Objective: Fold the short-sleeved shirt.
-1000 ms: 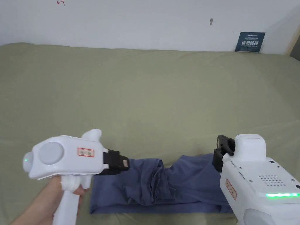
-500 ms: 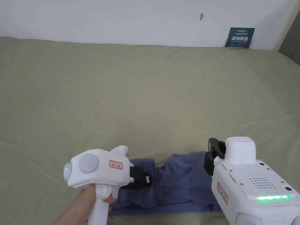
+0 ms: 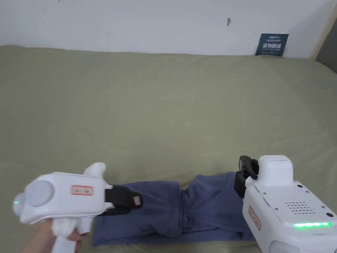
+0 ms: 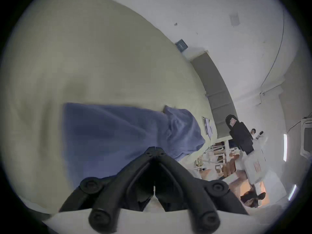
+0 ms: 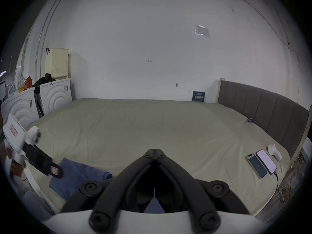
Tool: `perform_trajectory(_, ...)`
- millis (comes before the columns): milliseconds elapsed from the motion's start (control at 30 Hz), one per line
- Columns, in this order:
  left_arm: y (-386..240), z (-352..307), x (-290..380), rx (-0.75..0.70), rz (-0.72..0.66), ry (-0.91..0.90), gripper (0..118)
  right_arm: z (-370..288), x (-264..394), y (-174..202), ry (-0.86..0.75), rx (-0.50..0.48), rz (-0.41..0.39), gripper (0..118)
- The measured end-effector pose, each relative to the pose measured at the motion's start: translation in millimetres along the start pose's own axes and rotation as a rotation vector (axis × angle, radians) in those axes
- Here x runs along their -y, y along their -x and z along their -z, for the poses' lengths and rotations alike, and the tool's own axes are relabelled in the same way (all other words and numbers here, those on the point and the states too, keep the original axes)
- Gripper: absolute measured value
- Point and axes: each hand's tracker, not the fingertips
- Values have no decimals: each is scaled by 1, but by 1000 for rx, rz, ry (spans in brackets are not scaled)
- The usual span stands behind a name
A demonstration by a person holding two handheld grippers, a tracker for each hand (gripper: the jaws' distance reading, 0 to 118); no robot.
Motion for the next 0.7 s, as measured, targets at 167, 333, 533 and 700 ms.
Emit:
perform_trajectory(167, 51, -50, 0, -115, -48, -7, 0, -12, -10, 8, -121, 54, -37, 0)
perform_trajectory(333, 74, -54, 0, -24, -111, -4, 1, -17, -17, 11, -152, 72, -30, 0)
perform_trajectory(533, 83, -22, -10, 81, -113, 44, 116, -16, -20, 9, -143, 73, -19, 0)
perform_trajectory(700, 88, 18, -26, 169, -183, 43, 112, -16, -22, 7, -132, 75, -23, 0)
